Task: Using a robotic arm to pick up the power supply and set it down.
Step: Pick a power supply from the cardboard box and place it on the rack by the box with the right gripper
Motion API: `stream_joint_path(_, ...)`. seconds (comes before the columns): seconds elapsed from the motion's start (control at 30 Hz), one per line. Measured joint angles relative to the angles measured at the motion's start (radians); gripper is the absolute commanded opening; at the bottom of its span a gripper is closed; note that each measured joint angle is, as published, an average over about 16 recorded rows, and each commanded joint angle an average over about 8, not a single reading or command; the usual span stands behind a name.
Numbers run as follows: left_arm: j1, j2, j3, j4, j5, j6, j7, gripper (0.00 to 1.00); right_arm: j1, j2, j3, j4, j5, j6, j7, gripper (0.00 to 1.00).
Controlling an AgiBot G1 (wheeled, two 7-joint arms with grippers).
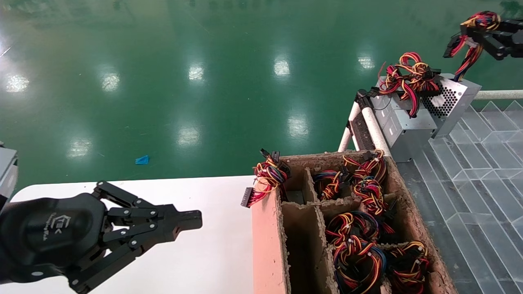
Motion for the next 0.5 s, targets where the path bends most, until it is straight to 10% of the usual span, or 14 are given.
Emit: stream_joint_path(0.5,0.000,0.000,0.000,0.000,0.000,0.000,0.000,0.00,-0.010,-0.036,-0.006,0.005,-0.009,0.004,0.010,0.00)
